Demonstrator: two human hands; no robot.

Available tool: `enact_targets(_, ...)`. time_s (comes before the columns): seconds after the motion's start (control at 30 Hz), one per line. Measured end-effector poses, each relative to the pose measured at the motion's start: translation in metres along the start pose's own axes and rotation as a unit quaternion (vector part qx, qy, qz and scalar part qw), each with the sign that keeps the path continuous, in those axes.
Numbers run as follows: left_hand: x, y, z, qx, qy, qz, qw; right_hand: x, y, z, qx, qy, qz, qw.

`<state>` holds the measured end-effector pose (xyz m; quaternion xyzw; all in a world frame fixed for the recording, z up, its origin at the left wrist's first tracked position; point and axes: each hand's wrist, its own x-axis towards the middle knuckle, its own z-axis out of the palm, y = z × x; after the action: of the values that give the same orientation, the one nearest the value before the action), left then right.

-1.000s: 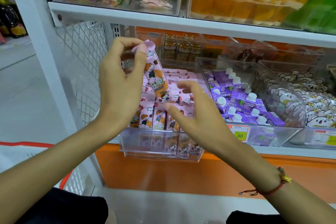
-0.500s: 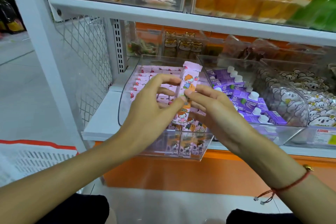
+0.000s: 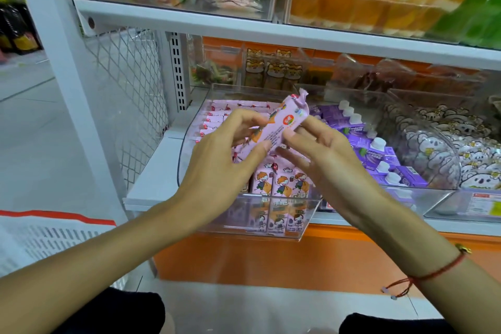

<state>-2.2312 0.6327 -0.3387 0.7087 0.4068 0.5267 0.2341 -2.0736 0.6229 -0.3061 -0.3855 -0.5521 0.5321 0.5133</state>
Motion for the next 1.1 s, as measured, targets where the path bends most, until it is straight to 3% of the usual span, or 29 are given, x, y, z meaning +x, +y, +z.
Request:
enact_targets(0.17, -0.002, -0.002, 0.005, 0.085, 0.01, 0.017, 0.996, -0.002, 0.008, 0.003, -0.089, 0.09, -0.059, 0.99)
enact_targets(0.27, 0.0, 0.002, 0.001, 0.03, 0.02, -0.005, 0.999, -0.005, 0.004, 0.005, -0.098, 0.067, -0.068, 0.991)
enact_targets(0.37, 0.005, 0.005, -0.005, -0.054, -0.032, -0.059, 0.996, -0.005, -0.001, 0.001, -0.121, 0.075, -0.071, 0.987)
enact_targets(0.43, 0.008, 0.008, -0.006, -0.123, -0.094, -0.129, 0.979, -0.003, -0.003, -0.004, -0.101, 0.103, -0.046, 0.988)
enact_targets(0.57, 0.011, 0.012, -0.003, -0.269, -0.154, -0.301, 0.902, -0.001, -0.003, -0.008, -0.048, 0.123, 0.004, 0.991)
enact_targets(0.77, 0.013, 0.015, -0.004, -0.34, -0.17, -0.319, 0.868, -0.001, -0.003, -0.009, -0.052, 0.111, -0.013, 0.992)
enact_targets(0.93, 0.014, 0.015, -0.008, -0.324, -0.156, -0.329, 0.873, -0.001, -0.004, -0.01, -0.04, 0.11, -0.007, 0.993)
enact_targets(1.1, 0.016, 0.016, -0.012, -0.352, -0.138, -0.392, 0.838, 0.001, -0.004, -0.008, -0.046, 0.086, 0.032, 0.995)
